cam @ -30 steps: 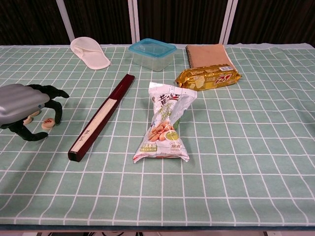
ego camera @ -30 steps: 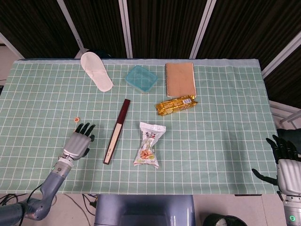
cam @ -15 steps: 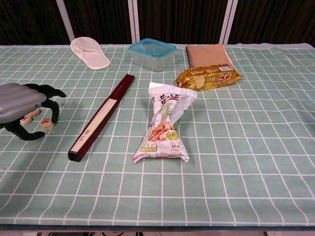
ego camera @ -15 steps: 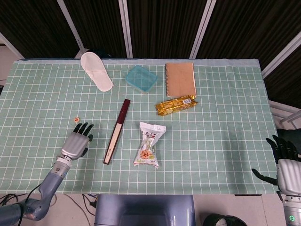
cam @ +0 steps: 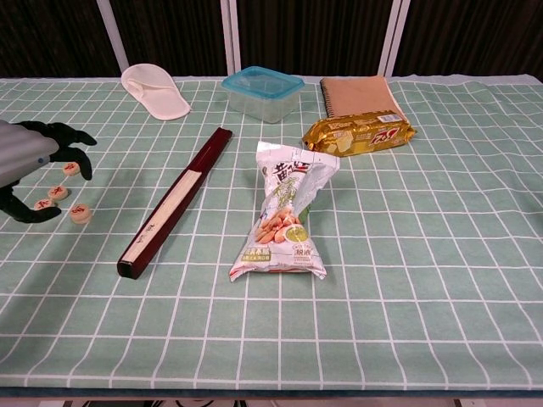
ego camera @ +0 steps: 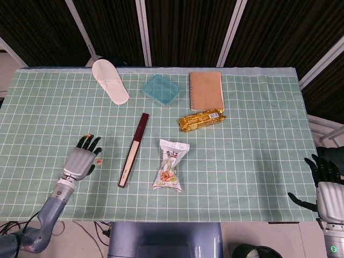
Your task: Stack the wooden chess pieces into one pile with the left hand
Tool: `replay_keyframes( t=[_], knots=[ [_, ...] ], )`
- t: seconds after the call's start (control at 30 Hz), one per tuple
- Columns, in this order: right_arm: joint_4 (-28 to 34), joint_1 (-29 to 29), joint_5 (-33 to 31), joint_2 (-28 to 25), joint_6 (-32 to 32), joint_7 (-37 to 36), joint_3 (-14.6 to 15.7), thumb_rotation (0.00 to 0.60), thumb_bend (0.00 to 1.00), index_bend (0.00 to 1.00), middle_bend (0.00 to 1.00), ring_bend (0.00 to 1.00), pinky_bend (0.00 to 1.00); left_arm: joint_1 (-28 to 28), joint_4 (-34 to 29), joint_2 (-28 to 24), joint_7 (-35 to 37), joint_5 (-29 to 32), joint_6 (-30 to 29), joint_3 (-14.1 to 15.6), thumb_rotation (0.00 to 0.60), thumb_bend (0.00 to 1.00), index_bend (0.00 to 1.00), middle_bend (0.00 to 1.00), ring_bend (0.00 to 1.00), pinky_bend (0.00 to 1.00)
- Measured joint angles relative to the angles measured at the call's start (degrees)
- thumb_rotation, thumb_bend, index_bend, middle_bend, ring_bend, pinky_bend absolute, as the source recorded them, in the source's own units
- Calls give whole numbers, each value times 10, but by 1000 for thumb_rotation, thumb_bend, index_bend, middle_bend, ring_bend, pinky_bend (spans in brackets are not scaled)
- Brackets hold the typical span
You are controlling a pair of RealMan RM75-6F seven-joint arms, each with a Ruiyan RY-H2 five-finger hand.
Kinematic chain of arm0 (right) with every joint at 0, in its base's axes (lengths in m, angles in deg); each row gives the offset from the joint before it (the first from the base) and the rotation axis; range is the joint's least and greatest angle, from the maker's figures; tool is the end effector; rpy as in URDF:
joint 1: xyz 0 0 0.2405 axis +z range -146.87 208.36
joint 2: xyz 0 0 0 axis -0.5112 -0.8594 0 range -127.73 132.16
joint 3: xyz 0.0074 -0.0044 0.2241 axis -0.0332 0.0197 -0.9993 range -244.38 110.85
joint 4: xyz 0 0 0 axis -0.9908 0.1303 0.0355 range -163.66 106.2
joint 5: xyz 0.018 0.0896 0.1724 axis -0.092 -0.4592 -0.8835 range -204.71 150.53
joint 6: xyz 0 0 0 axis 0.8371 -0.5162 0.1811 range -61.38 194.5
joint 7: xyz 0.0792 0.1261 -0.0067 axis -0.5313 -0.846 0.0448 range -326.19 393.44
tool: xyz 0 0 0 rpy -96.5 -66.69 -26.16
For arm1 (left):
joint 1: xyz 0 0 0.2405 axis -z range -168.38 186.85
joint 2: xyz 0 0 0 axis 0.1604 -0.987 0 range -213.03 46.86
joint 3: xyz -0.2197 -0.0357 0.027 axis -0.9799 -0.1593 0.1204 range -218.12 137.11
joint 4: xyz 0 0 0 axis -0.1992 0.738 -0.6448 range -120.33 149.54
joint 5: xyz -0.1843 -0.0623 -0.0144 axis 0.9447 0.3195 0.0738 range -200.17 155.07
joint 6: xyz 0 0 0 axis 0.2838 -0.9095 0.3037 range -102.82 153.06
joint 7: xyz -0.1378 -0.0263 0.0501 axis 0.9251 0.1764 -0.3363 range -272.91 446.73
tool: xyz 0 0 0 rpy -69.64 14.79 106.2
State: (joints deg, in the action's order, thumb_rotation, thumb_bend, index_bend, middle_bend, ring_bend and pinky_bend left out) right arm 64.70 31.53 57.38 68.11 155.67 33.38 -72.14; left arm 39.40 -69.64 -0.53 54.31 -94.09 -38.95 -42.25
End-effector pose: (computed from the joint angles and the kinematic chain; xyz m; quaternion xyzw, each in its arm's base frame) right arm -0.2795 -0.1701 0.1658 0.5393 -0.3959 0.4130 0.6179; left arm -0.2111 0.2786 0.0298 -0.7726 -0.2654 -0.2506 0.5195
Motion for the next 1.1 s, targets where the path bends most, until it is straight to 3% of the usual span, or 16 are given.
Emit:
replay_keyframes(
  t=[0.2,0.43,1.1],
  knots=[
    [2,0,0,1,1,2,0,600,204,114,69,59,0,-5,6,-18,38,5,5,-4,600,304,352,71,0,102],
    [4,-1,-4,0,-1,1,-1,600,204,114,69,60,0,0,52,-16,100,11,51,-7,600,303,382,71,0,102],
    [6,-1,-6,0,-2,0,-1,600,205,114,69,59,0,3,118,20,104,26,76,-7,600,304,419,73,0,103]
  ],
)
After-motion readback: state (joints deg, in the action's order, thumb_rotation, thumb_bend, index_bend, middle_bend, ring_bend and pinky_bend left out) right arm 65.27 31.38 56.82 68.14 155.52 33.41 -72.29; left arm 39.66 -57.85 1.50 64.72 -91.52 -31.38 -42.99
